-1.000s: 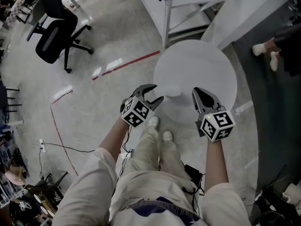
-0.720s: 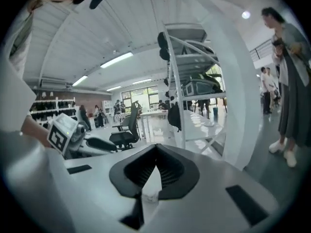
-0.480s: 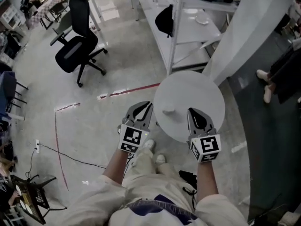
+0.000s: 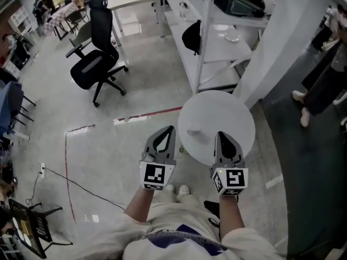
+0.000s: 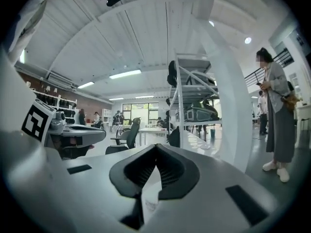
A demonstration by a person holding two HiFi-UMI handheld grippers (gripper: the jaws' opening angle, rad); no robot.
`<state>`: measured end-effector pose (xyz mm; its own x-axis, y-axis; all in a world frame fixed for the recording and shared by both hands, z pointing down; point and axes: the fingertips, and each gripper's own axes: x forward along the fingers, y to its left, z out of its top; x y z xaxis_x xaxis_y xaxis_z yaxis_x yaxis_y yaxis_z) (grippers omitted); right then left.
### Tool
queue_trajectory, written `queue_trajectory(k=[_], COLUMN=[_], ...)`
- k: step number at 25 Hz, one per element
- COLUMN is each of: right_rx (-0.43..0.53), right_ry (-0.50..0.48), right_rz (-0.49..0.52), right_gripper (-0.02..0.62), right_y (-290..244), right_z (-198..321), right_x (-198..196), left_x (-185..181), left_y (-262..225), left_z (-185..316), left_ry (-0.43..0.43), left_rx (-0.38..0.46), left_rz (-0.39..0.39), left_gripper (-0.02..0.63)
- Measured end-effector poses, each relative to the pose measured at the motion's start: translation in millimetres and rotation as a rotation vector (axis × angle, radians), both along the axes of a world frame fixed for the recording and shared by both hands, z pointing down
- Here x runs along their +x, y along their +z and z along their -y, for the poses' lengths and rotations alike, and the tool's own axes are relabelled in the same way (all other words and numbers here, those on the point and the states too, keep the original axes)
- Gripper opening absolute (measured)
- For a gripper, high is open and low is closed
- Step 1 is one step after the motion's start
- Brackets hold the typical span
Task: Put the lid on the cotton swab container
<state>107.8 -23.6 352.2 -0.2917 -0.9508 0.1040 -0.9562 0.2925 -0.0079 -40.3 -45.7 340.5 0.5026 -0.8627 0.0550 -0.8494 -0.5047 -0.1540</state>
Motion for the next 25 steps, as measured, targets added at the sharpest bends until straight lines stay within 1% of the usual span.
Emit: queue_trajectory(k=[4, 7, 9, 15, 20, 25], right_rx=[0.066, 0.129, 0.169, 0.234, 0.249, 0.266], right_ry=[0.093, 0.123, 0.139, 0.179, 0.207, 0.198], right_rz=[0.013, -0.032, -0.061, -0.082, -0.068, -0.076], right_gripper=[0.009, 0.009, 0.009, 0.009, 0.009, 0.009], right_y=[-17, -27, -36, -52, -57, -61], right_z=[-10, -20, -22, -23, -29, -29], right_x=[-3, -16, -23, -27, -23, -27], left_x=[-1, -6, -6, -5, -5, -7], left_y=[-18, -29, -39, -55, -63, -63], left_z=[-13, -22, -23, -20, -26, -24], left_ry=[-0.002, -0.017, -0.009, 0.003, 0.013, 0.0], left_rx=[0.06, 0.067, 0.084, 0.141, 0.18, 0.17], left_rz=[-0.045, -0.144, -0.174, -0.184, -0.175, -0.199], left_gripper=[-0.002, -0.002, -0.002, -0.002, -0.002, -0.002])
